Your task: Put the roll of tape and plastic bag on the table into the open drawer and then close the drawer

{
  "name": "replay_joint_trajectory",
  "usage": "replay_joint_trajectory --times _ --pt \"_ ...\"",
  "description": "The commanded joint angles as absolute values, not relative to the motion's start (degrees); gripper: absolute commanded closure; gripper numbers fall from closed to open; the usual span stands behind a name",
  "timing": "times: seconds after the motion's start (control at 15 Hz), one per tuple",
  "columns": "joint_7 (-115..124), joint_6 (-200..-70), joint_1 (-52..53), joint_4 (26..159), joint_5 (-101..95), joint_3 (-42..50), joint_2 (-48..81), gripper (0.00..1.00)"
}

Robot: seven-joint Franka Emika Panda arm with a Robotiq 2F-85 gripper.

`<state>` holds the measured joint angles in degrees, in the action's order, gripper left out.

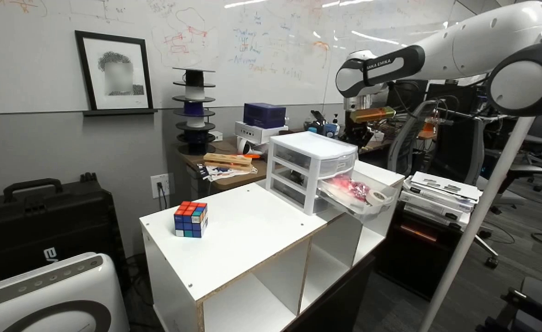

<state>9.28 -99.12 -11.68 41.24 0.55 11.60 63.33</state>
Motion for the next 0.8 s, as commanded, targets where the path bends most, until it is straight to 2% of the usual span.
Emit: replay_joint_trajectory --times 0.0,0.73 --pt "7.4 -98.7 -7.3 52.3 -1.0 11.7 54.3 0.93" --pt "12.3 -102.8 1.1 79.9 -7.8 11.2 33.5 0.93"
